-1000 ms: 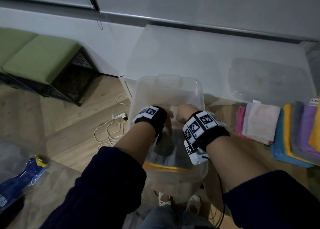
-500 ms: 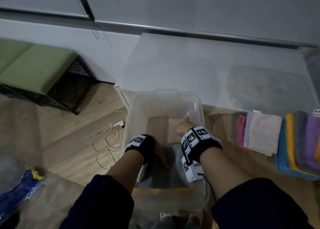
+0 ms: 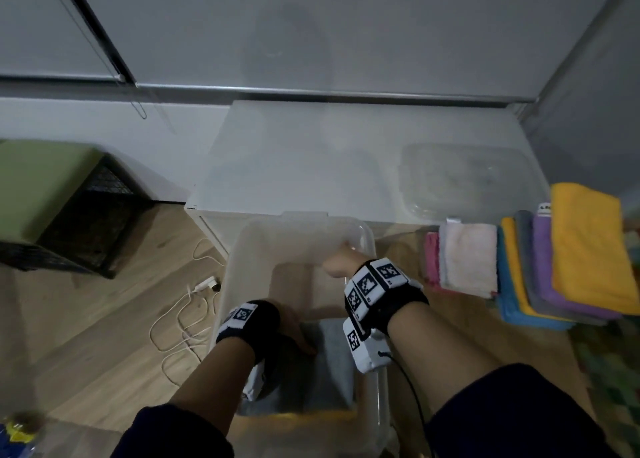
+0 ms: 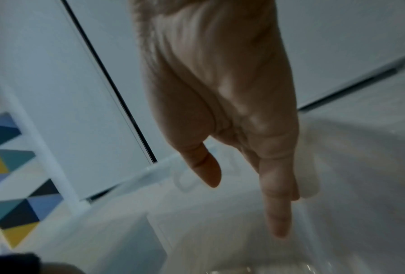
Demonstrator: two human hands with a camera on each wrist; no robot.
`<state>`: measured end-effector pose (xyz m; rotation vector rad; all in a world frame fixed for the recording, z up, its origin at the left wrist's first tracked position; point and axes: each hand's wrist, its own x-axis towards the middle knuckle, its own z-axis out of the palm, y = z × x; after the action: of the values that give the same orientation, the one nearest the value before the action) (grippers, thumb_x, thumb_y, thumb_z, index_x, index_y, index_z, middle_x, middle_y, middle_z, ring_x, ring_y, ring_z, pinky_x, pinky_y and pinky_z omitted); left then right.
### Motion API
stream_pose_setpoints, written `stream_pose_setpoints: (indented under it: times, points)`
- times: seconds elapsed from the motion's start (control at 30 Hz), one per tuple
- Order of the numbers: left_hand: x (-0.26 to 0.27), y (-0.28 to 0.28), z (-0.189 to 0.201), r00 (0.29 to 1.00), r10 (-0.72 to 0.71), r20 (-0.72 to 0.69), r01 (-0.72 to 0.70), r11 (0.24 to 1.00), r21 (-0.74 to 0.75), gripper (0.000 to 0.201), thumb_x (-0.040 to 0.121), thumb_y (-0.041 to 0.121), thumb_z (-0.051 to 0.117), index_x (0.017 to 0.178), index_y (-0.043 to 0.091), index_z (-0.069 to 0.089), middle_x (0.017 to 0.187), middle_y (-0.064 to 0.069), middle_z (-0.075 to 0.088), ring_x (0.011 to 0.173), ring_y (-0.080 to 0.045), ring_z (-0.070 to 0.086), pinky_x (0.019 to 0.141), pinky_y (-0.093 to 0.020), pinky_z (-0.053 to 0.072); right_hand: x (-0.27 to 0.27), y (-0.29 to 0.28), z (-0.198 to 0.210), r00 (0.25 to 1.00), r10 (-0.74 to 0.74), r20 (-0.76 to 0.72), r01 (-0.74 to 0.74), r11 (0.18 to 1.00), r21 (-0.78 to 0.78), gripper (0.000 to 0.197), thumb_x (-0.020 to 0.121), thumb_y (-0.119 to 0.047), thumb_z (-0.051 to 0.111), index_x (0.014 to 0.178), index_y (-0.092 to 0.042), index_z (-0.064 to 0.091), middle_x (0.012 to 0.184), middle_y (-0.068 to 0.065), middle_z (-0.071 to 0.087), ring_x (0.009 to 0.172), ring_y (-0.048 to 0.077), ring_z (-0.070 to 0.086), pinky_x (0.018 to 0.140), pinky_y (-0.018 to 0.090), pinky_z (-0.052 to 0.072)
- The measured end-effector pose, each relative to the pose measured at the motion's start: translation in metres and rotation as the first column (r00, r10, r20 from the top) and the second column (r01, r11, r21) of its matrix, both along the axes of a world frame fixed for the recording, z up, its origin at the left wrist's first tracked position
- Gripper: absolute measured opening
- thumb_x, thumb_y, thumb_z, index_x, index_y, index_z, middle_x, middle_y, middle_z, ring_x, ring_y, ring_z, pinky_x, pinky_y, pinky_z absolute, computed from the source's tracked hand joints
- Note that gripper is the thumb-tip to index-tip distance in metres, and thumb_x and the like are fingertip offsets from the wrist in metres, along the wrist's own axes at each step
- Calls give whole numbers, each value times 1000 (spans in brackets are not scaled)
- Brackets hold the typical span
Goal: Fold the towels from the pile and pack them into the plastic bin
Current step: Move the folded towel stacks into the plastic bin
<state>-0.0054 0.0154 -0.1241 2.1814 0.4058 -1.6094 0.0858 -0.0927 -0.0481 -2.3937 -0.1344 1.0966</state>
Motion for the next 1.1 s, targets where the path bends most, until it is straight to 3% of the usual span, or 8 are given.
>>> stream_pose_setpoints:
  times: [0.1, 0.17, 0.27, 0.47, 0.6, 0.8, 0.93, 1.1]
  points:
    - [8, -2, 17, 989, -48, 141, 36, 996, 85, 88, 71, 52, 74, 142, 18, 35, 148, -3, 37, 133, -23, 38, 108, -33, 33, -7, -19, 42, 998, 49, 40, -53, 992, 113, 57, 96, -8, 40, 145, 3, 15, 144, 21, 36, 128, 33, 42, 91, 32, 40]
    - [16, -4, 38, 980, -35, 197, 16, 995, 99, 99, 72, 52, 73, 148, 18, 20, 155, 0, 21, 142, -21, 23, 115, -34, 23, -14, -39, 63, 992, 19, 124, -42, 982, 182, 46, 93, -6, 40, 138, 4, 38, 134, 21, 49, 117, 34, 52, 88, 35, 46]
    - [34, -17, 85, 945, -48, 323, 14, 994, 109, 88, 75, 55, 68, 144, 13, 33, 152, -3, 30, 139, -20, 30, 111, -29, 27, -12, -82, 72, 963, -115, 245, 38, 954, 298, 28, 88, -5, 43, 108, 4, 62, 107, 20, 65, 93, 34, 64, 83, 46, 55]
    - [80, -103, 169, 454, 284, 844, -167, 958, -233, 19, 91, 22, 58, 93, 5, 66, 88, -11, 65, 85, -23, 59, 79, -30, 49, 23, -203, 77, 736, -429, 523, 263, 894, 363, 19, 85, -6, 50, 92, -6, 68, 102, 13, 68, 100, 30, 61, 86, 36, 49]
    - [113, -205, 174, 440, 660, 609, -208, 735, -646, 6, 93, 10, 51, 93, 9, 57, 73, 0, 56, 62, -11, 49, 47, -12, 38, 51, -289, 74, 552, -554, 624, 414, 831, 371, 23, 88, -11, 52, 108, -5, 63, 115, 14, 63, 112, 33, 54, 91, 39, 44]
    - [152, -328, 117, 524, 809, 268, -386, 505, -772, 16, 96, 31, 49, 90, 17, 51, 81, 0, 46, 66, -8, 47, 60, -23, 37, 93, -370, 41, 679, -585, 444, 556, 805, 210, 20, 90, -25, 49, 102, -10, 46, 94, 13, 51, 93, 31, 50, 75, 42, 41]
    - [172, -358, 78, 510, 836, 203, -497, 478, -724, 76, 86, 56, 53, 141, 9, 31, 140, -6, 42, 121, -27, 47, 97, -40, 43, 101, -387, 23, 707, -683, 183, 644, 729, 233, 55, 90, -39, 54, 132, -4, 44, 133, 14, 49, 113, 33, 51, 91, 41, 44]
    - [182, -361, 48, 463, 874, 150, -552, 416, -723, 68, 86, 46, 59, 137, 5, 39, 135, -13, 51, 119, -32, 52, 100, -44, 45, 101, -394, 8, 689, -723, -48, 713, 664, 223, 83, 78, -53, 66, 139, -3, 38, 137, 13, 47, 121, 32, 49, 95, 40, 44]
